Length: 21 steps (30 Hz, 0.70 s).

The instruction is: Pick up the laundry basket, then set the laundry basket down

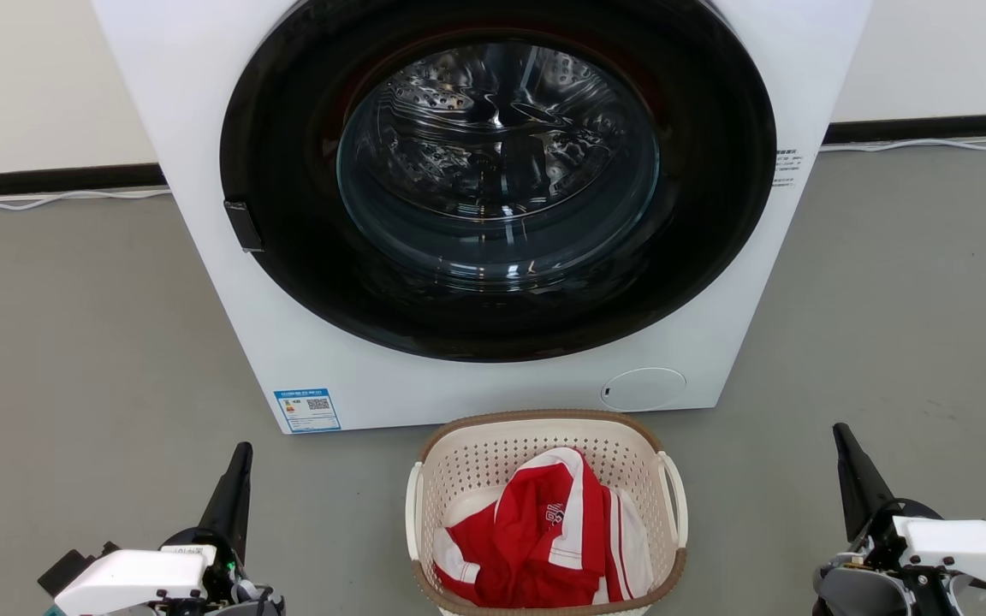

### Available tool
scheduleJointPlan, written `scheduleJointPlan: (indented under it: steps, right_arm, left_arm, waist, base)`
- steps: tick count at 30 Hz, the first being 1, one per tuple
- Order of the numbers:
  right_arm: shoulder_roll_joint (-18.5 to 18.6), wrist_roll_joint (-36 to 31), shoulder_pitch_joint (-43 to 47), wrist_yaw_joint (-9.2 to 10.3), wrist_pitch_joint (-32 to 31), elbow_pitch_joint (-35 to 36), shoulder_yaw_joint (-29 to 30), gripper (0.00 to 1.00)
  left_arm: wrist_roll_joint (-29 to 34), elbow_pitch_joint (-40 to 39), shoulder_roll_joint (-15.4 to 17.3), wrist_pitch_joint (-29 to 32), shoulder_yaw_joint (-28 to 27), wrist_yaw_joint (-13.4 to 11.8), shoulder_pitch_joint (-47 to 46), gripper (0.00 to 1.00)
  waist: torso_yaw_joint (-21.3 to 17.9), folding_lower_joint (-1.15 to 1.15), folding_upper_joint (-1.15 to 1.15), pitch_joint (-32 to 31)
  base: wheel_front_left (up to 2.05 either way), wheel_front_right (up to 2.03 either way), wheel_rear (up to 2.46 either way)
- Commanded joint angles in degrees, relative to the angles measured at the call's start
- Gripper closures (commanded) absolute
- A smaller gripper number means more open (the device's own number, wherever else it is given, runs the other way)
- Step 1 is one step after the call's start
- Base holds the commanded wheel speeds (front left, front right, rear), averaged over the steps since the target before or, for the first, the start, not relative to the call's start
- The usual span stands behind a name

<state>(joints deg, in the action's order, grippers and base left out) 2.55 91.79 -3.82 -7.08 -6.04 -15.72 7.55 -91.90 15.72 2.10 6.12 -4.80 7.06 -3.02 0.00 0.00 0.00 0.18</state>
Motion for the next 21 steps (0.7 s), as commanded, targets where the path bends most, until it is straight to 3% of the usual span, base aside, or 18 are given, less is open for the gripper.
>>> scheduleJointPlan:
  steps: [1,21]
  right_arm:
    - [0.3,0.4,-2.4,-0.41,-0.4,1.7,-1.1,1.0]
    - [0.3,0.4,-2.4,-0.41,-0.4,1.7,-1.1,1.0]
  left_arm:
    - [-0.3,-1.7,0.8,0.3,-1.7,0.4,-3.2,1.0]
    - [-0.3,-1.7,0.8,0.3,-1.7,0.4,-3.2,1.0]
  waist:
    - [0.0,0.0,0.0,0.0]
    - [0.0,0.0,0.0,0.0]
  base:
    - [0.0,0.0,0.0]
    - [0.0,0.0,0.0]
